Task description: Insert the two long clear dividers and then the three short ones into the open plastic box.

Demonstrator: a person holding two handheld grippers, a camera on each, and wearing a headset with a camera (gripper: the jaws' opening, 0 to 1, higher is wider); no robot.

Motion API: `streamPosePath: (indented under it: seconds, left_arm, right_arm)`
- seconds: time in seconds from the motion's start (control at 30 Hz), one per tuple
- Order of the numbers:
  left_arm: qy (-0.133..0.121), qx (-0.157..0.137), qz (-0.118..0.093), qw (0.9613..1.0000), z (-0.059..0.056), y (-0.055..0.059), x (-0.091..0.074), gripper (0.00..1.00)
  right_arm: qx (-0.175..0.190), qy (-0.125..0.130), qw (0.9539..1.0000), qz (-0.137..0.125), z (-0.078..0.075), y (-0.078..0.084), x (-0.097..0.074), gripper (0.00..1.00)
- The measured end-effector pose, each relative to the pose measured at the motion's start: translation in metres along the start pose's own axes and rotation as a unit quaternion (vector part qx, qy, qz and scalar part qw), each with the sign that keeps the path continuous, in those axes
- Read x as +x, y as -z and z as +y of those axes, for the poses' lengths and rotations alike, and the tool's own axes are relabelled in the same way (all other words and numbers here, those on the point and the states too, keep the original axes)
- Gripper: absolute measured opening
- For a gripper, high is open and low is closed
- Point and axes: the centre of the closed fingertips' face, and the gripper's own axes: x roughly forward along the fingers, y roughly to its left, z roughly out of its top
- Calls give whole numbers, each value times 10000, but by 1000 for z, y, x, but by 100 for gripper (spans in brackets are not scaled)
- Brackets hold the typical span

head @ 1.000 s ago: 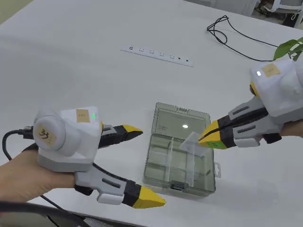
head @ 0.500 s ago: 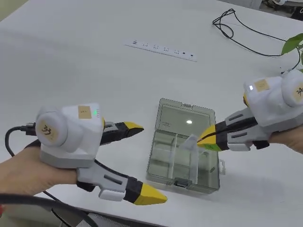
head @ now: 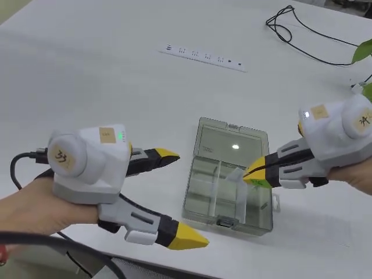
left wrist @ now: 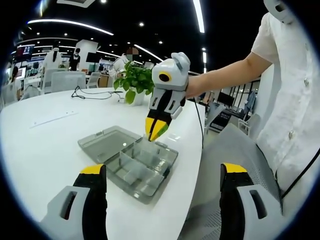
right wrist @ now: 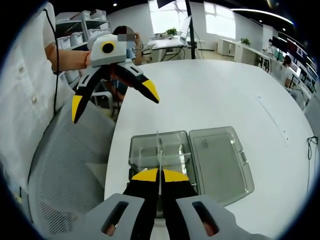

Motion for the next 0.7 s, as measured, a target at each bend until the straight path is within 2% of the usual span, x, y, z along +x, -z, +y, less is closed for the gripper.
streamPosePath:
  seconds: [0.23,0.4,0.47,0.7]
  left_arm:
    - [8,-18,5,10000,-1,1,0,95]
    - [20,-25,-2,10000,-2,1,1,95]
    - [28,-30,-2,10000,-2,1,1,95]
    - [44,-19,27,10000,-1,3,2,95]
  right_arm:
    - [-153,27,9999,-20,3,-3,3,2]
    - [-420,1,9991,86,6,-2,8,2]
    - [-428,4,9990,87,3,1,8,2]
    - [-427,-7,9990,122,6,-2,11,2]
